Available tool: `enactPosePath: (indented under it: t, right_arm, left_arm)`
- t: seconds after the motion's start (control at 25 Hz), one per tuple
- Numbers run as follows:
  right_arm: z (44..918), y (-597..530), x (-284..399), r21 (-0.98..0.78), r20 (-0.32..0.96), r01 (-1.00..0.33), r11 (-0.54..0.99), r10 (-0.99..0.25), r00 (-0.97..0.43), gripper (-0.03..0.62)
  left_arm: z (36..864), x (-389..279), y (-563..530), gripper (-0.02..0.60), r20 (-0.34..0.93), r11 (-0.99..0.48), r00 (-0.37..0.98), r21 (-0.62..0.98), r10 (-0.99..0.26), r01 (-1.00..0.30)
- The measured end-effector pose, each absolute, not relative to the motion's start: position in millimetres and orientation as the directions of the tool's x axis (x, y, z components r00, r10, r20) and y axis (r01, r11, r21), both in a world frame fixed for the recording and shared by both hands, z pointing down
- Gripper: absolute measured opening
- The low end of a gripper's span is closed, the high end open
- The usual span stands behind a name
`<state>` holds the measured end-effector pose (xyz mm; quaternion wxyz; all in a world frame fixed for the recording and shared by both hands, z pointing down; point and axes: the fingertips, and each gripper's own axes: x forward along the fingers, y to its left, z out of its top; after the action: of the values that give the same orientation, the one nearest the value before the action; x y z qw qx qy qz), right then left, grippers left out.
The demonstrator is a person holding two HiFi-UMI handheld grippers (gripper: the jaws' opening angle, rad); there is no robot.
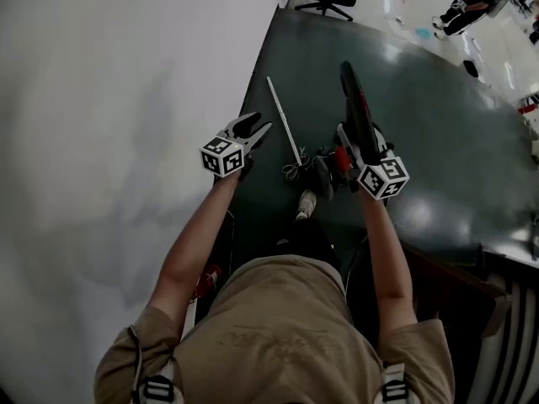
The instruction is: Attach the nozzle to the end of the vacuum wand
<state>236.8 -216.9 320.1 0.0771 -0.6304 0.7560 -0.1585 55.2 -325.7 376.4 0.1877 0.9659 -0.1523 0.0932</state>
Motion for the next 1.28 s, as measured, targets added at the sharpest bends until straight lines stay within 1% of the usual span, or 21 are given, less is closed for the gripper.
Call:
enactPosePath:
  t: [0.24,0.36,0.52,0.76,1.0,1.12,1.28]
  right_arm:
    - [365,-316,306,-0.376,0.1,-0.912,0.166,-0.971,-0.219,0.181]
    - [413,-364,340,-0.399,0.125,-0.905,0.146,-0.969,-0.211,0.179]
    - [497,-422,378,-0.463,0.161,-0.881,0.101,-0.967,-0.196,0.179]
    - [668,-486,405,-0.518,0.232,-0.852,0.077,-0.946,-0.227,0.179]
    - [813,-507,414,-0.551,0.295,-0.834,-0.029,-0.942,-0.162,0.179]
    - [876,-507,404,-0.599,0.3,-0.799,-0.047,-0.939,-0.17,0.179]
    - [975,-517,380,-0.616,0.307,-0.787,-0.037,-0.931,-0.197,0.179]
  left_arm:
    - [418,134,-402,0.183,0.322,-0.848,0.914,0.385,-0.246,-0.364]
    - [469,163,-441,0.184,0.386,-0.81,0.889,0.423,-0.245,-0.407]
    - [564,193,-493,0.184,0.475,-0.738,0.844,0.47,-0.25,-0.484]
    - [763,214,-553,0.184,0.593,-0.646,0.777,0.512,-0.211,-0.566]
    - [986,208,-571,0.193,0.674,-0.482,0.723,0.588,-0.151,-0.649]
    - [1096,200,-555,0.214,0.726,-0.428,0.681,0.589,-0.091,-0.685]
    - [1268,196,-548,0.228,0.767,-0.394,0.642,0.589,-0.003,-0.705]
